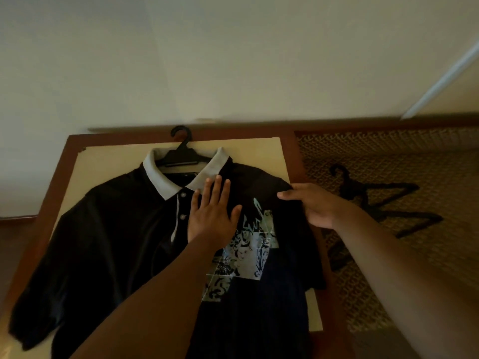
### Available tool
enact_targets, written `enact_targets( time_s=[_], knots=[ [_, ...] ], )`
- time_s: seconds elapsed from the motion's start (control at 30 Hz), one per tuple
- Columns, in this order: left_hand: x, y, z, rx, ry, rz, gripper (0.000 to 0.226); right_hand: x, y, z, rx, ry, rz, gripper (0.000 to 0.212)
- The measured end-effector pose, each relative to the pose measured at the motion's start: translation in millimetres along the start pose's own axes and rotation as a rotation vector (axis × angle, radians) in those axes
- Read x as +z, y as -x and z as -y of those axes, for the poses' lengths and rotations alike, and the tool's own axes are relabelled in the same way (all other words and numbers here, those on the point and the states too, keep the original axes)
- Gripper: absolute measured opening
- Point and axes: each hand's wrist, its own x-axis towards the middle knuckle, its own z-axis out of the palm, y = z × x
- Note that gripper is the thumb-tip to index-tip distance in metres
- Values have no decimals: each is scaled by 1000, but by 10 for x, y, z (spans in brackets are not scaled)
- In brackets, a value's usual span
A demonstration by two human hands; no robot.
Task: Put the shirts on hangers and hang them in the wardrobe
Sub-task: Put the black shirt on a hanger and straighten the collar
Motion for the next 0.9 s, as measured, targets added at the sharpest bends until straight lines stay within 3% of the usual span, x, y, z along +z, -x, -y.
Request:
enact_targets(
  time_s=[0.17,0.37,0.6,0.77,0.9],
  knots=[
    [2,5,-10,-9,-13,-17,69,-385,133,-15,0,158,5,2],
    [0,13,-14,-15,-20,-7,69,-628,287,-156,82,351,103,26],
    [-8,19,-26,-17,-49,4,69,-578,383,-306,-57,-94,80,33],
    [-1,20,-21,-12,-42,-11,69,-568,333,-403,-90,325,-139,24],
    [7,12,-16,-14,-45,-9,69,-686,389,-436,-45,553,-151,26]
  ],
)
